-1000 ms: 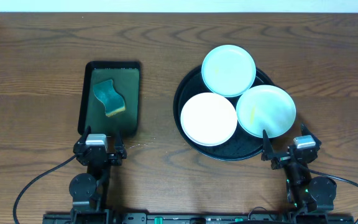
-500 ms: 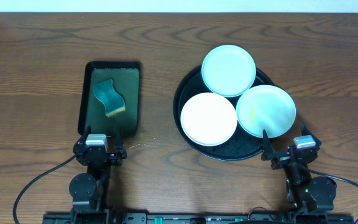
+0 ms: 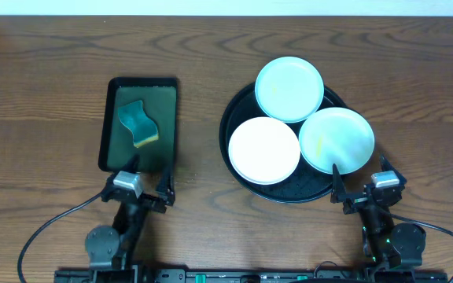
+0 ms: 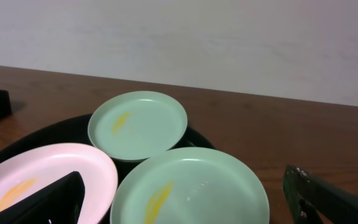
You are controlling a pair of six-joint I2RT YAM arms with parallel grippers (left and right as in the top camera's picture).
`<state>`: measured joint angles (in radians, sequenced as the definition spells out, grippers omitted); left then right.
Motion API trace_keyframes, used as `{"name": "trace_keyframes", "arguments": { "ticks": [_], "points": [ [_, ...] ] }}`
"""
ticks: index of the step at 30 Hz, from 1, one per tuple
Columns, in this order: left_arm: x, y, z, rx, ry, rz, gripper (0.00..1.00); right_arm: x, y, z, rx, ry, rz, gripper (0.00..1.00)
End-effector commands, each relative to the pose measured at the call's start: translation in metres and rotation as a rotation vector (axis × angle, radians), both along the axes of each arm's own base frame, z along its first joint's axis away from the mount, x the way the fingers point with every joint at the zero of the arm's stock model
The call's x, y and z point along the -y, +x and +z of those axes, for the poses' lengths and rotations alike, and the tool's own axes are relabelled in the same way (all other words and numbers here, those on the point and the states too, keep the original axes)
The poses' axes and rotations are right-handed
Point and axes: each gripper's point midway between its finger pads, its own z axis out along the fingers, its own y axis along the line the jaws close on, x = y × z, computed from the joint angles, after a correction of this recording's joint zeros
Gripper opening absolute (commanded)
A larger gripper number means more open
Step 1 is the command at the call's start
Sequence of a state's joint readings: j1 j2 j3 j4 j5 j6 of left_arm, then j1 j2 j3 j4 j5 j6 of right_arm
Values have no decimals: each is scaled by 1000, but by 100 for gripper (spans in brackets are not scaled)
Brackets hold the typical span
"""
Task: Clean dirty plates on tray and stack at the side
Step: 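Reach the left gripper down to the green sponge in the tray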
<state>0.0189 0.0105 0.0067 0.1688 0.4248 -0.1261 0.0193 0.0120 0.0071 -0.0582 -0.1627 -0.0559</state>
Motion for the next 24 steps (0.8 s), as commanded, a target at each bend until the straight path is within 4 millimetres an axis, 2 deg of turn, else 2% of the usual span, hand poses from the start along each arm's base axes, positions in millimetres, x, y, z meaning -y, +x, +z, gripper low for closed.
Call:
{"name": "trace_keyframes", "arguments": {
  "ticks": [1, 4, 7, 10, 13, 16, 18, 19, 22, 24],
  "points": [
    [32, -18, 20, 76, -21, -210, 80, -1, 0, -1, -1, -9, 2, 99],
    [29, -25, 51, 216, -7, -191, 79, -1, 0, -1, -1, -9, 2, 99],
    [10, -28, 91, 357, 22, -60, 79, -1, 0, -1, -1, -9, 2, 99],
    [-7, -27, 119, 395, 105, 74, 79, -1, 0, -1, -1, -9, 2, 99],
    [-31, -9, 132, 246, 120, 211, 80, -1, 0, -1, -1, -9, 2, 99],
    [-34, 18, 135, 18, 177, 216, 79, -1, 0, -1, -1, -9, 2, 99],
    [-28, 36, 130, -157, 223, 158, 79, -1, 0, -1, -1, -9, 2, 99],
    [-19, 43, 127, -249, 254, 87, 79, -1, 0, -1, -1, -9, 2, 99],
    [-1, 54, 121, -452, 243, -50, 80, -1, 0, -1, -1, -9, 2, 99],
    [-4, 65, 114, -544, 251, -49, 80, -1, 0, -1, -1, -9, 2, 99]
  ]
}}
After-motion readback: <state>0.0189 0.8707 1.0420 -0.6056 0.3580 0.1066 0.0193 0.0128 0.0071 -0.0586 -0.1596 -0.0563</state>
